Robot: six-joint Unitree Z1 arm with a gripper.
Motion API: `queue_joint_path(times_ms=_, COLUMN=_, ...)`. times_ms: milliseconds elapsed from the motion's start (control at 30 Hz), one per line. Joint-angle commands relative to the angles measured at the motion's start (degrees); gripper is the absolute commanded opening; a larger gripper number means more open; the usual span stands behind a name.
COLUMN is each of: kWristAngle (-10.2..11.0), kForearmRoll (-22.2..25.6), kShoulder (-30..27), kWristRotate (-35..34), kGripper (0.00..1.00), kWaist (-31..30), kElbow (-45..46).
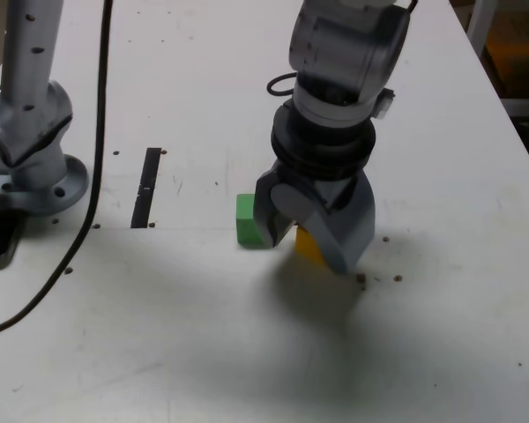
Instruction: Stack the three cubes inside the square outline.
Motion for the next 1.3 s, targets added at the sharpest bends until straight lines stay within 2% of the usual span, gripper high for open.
queue_joint_path(times_ms=0, kWristAngle=0.2, kForearmRoll=-0.1, kShoulder=0.2, kWristRotate=0.1, kGripper=0.73, kWaist=0.0, kElbow=0.3)
queue_joint_path(times_ms=433, kWristAngle=0.0, kForearmRoll=-2.4, kShoulder=1.4, kWristRotate=0.1, kGripper=0.72, kWaist=0.0, kElbow=2.0)
queue_joint_path(times_ms=533, kWristAngle=-0.1, kForearmRoll=-2.5, kShoulder=1.8, kWristRotate=0.1, kGripper=0.64, kWaist=0.0, kElbow=2.2)
queue_joint_path(times_ms=700, kWristAngle=-0.2, kForearmRoll=-3.7, kShoulder=2.4, kWristRotate=0.1, kGripper=0.37, kWaist=0.0, kElbow=2.1)
queue_joint_path(times_ms=833, kWristAngle=-0.5, kForearmRoll=-5.2, kShoulder=2.5, kWristRotate=0.1, kGripper=0.25, kWaist=0.0, kElbow=1.8)
queue_joint_path(times_ms=967, kWristAngle=-0.9, kForearmRoll=-5.8, kShoulder=2.7, kWristRotate=0.2, kGripper=0.21, kWaist=0.0, kElbow=1.4)
queue_joint_path(times_ms=1267, kWristAngle=-2.4, kForearmRoll=-5.4, kShoulder=1.3, kWristRotate=-0.3, kGripper=0.20, kWaist=-0.2, kElbow=1.3)
